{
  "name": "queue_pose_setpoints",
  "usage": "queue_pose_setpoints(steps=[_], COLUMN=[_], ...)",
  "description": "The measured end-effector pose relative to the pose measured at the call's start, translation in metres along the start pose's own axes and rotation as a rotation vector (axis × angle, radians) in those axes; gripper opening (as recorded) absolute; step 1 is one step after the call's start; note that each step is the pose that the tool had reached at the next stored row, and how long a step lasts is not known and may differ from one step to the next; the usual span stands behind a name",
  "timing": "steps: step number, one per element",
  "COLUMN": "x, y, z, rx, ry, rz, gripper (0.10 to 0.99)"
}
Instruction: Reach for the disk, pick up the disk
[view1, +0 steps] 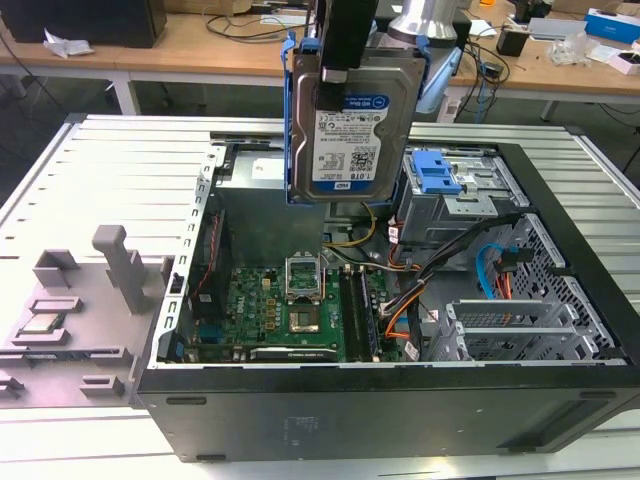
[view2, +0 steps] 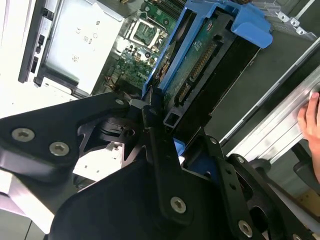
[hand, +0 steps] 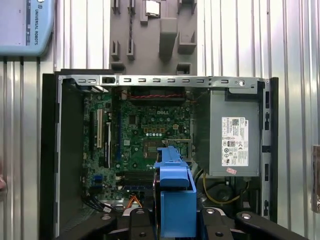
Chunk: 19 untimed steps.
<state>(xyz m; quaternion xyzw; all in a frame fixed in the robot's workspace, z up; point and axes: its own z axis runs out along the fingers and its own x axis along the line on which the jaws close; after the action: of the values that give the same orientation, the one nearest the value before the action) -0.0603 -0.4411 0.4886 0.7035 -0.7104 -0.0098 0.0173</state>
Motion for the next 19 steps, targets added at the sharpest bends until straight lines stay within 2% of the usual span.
queue_pose_setpoints(steps=[6, 19], x=[0.0130, 0.0324], y=[-0.0001, -0.0004], z=[0.0010, 0.0026], rx=[0.000, 0.000], ry=[0.0001, 0.0000], rz=[0.000, 0.000], gripper=[0.369, 0.369])
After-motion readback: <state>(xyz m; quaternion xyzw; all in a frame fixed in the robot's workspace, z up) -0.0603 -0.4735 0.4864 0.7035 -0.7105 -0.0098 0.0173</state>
